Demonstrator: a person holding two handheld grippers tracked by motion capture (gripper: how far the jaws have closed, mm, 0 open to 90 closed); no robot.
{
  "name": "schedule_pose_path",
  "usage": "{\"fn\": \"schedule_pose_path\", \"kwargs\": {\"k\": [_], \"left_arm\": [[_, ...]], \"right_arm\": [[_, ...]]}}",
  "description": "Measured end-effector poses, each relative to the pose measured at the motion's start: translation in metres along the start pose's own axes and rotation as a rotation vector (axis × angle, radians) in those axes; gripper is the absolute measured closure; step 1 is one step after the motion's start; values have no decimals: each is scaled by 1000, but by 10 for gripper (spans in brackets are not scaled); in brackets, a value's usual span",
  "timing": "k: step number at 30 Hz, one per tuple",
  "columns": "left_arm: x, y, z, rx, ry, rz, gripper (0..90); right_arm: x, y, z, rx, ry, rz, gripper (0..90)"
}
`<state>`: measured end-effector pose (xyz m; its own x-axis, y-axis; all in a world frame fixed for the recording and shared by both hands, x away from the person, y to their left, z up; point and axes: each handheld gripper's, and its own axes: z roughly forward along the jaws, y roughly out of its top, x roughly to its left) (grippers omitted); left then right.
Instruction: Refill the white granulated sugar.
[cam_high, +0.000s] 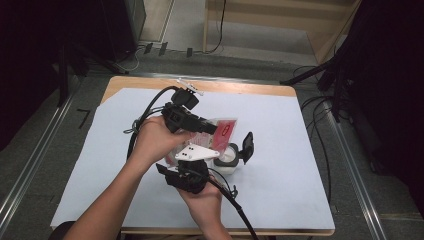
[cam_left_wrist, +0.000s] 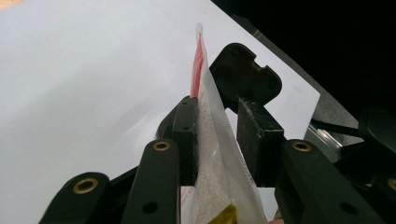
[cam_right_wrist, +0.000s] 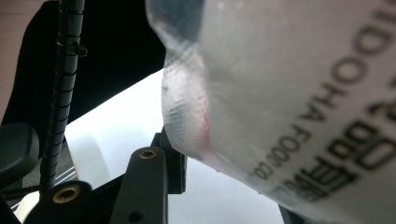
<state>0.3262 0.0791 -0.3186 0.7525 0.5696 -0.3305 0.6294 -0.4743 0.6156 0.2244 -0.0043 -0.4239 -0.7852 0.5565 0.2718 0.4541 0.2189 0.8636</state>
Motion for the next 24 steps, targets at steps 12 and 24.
{"fn": "schedule_pose_path", "kwargs": {"k": [12,24], "left_arm": [[-2,0,0,-1,10,1,705],[-1,-1,0,15,6,3,709]], "right_arm": [[-1,0,0,1,0,-2,638],[-1,-2,1,4,-5,-23,636]]}}
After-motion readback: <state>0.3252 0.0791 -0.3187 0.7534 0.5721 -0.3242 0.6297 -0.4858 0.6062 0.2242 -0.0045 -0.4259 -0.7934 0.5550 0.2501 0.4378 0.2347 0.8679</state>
